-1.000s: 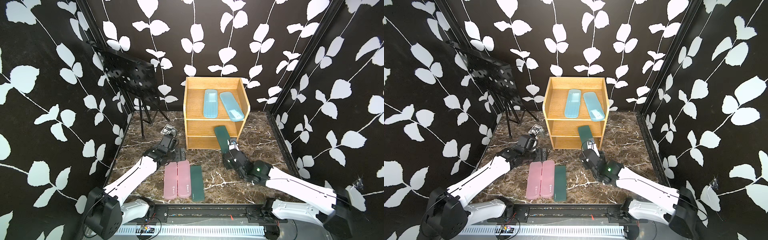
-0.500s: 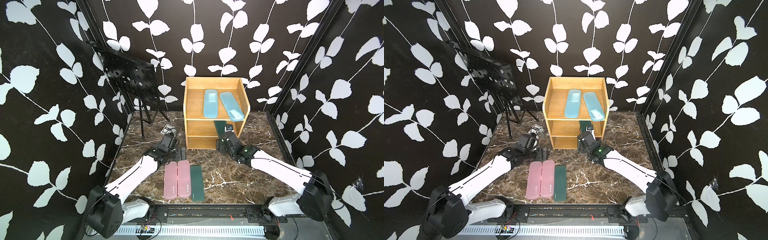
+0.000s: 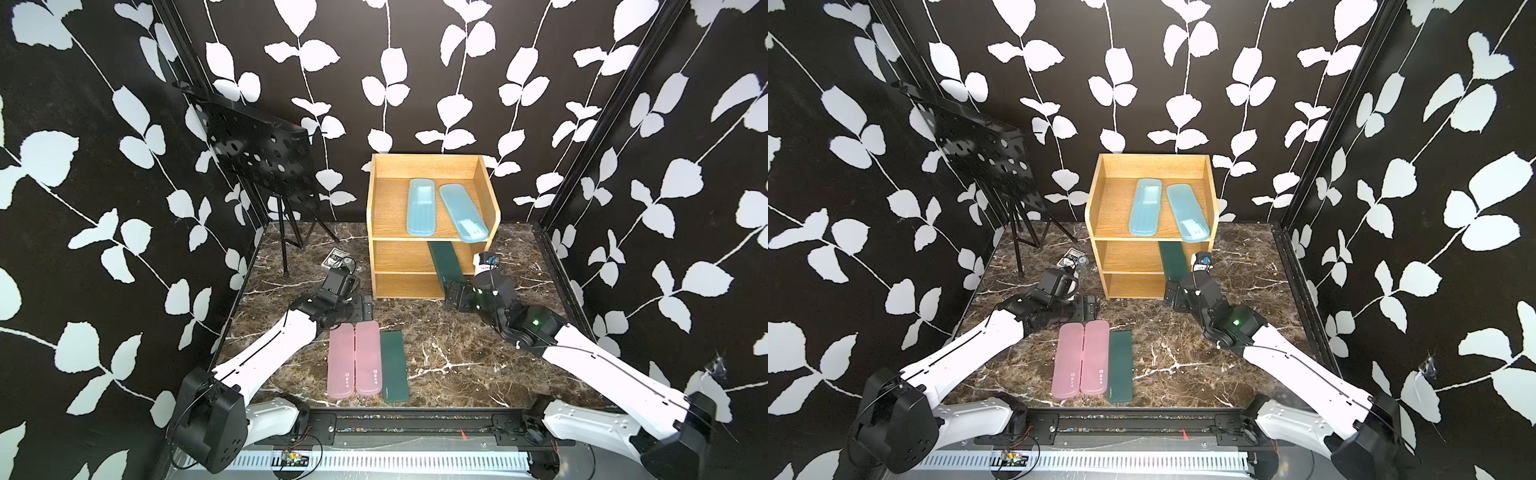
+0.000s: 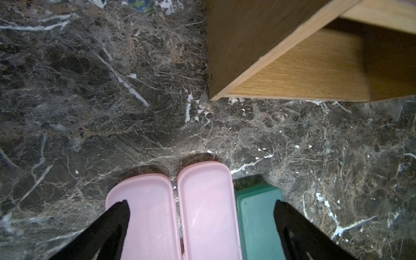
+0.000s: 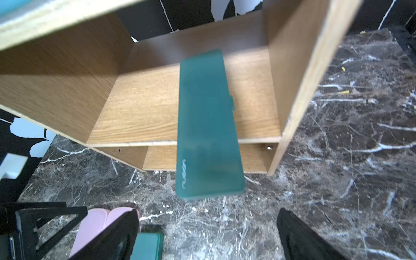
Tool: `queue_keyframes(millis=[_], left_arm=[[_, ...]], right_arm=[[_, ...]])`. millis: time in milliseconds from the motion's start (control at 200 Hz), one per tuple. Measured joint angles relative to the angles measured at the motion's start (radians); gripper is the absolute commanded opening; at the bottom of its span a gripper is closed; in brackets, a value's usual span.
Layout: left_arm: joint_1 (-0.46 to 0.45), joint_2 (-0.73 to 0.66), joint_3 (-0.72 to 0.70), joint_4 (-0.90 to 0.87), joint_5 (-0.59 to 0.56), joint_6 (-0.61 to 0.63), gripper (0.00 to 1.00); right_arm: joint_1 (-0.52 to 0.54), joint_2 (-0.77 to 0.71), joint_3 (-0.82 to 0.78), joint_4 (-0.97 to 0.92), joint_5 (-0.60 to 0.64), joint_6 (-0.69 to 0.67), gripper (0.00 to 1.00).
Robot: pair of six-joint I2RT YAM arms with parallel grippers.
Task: Place the pencil cases on the shelf according to color
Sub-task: Place the pencil case on the shelf.
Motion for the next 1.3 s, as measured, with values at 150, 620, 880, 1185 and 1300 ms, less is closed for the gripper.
queue_keyframes(millis=[150, 620, 880, 1185, 1300], left_arm=[[0.000, -0.027, -0.001, 0.000, -0.001, 0.000, 0.98], [0.000, -0.068, -0.033, -0.011, -0.010, -0.002, 0.99], [0.000, -0.068, -0.043, -0.013, -0.005, -0.002, 0.99], [0.000, -0.068, -0.066, -0.009, 0.005, -0.009, 0.99], [0.000, -0.073, -0.073, -0.010, 0.005, -0.009, 0.99]], right_arm=[[0.011, -0.061, -0.070, -0.062, -0.016, 0.031, 0.86], [0.033, 0.126, -0.122, 0.012, -0.056, 0.097, 0.41], [-0.042, 0.338, 0.054, 0.066, -0.069, 0.040, 0.38], [-0.071, 0.399, 0.114, 0.132, -0.130, 0.027, 0.59], [-0.043, 0.314, 0.036, 0.121, -0.138, 0.056, 0.86]])
